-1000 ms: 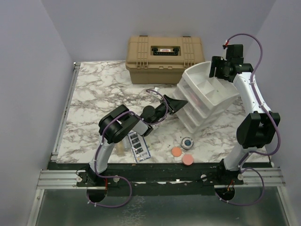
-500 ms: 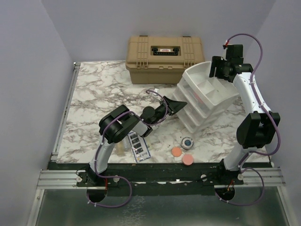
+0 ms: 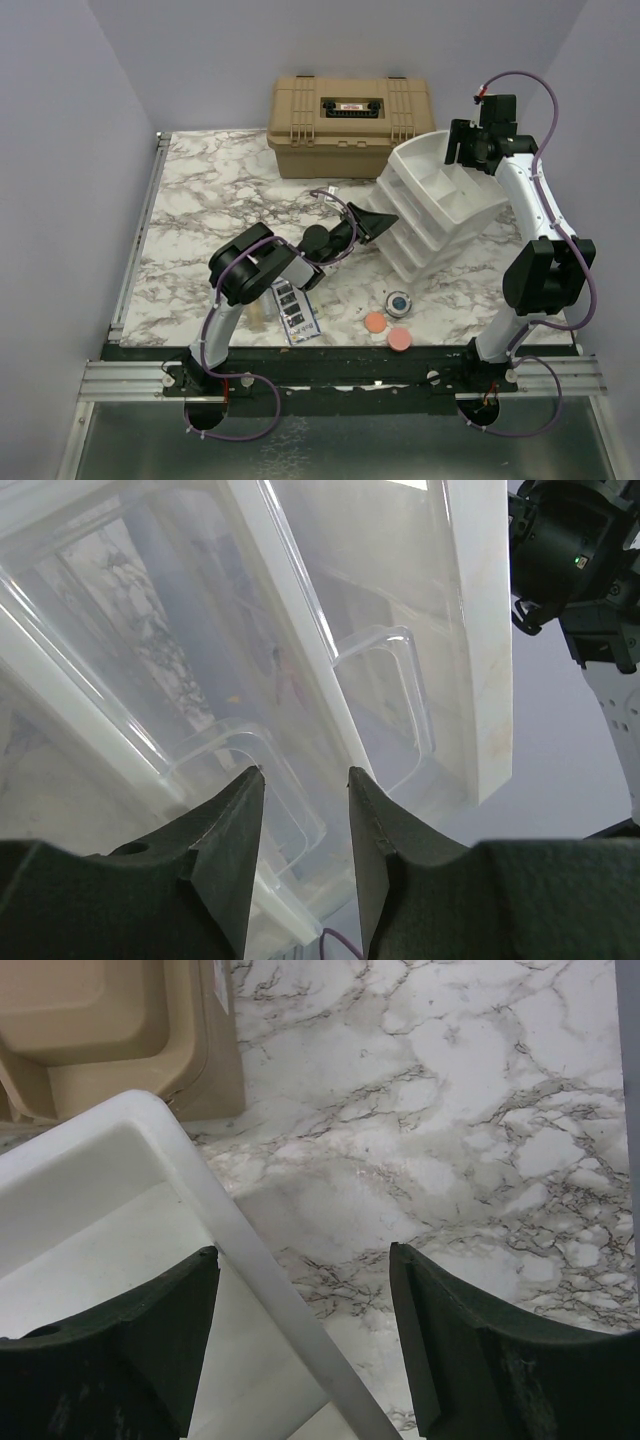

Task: Organize the makeup
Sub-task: Open the drawer in the storage box.

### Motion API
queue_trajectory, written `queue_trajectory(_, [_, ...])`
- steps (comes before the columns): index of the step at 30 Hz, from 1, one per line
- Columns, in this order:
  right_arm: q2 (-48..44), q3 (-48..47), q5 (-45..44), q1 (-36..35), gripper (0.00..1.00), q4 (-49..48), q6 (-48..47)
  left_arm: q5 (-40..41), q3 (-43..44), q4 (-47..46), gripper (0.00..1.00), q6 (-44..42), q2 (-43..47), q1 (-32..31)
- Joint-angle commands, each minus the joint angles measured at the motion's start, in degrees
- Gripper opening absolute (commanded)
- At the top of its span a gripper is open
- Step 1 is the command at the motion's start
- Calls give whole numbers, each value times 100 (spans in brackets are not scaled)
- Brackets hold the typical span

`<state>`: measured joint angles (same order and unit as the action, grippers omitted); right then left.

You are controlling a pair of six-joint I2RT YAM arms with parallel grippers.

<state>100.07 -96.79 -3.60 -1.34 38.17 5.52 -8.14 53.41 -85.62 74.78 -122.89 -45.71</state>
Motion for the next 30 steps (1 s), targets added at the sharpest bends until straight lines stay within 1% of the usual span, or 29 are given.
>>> queue_trajectory(1, [100, 199, -26, -33, 72, 542, 169, 45, 213, -1709, 42, 101, -141, 0])
queue_trajectory(6, [80, 262, -7, -33, 72, 509, 181, 4, 319, -1712, 43, 133, -135, -7])
queue_trajectory(11, [52, 298, -51, -36, 72, 487, 212, -62, 433, -1712, 40, 137, -44, -7])
queue_trajectory(16, [112, 225, -72, -39, 72, 545, 210, -73, 286, -1711, 35, 115, 93, -2])
queue_trajectory(23, [190, 95, -207, -33, 72, 552, 261, -184, 77, -1711, 35, 27, 440, -8])
queue_trajectory(30, [176, 109, -213, -35, 72, 544, 283, -210, -117, -1710, 35, -41, 587, -4])
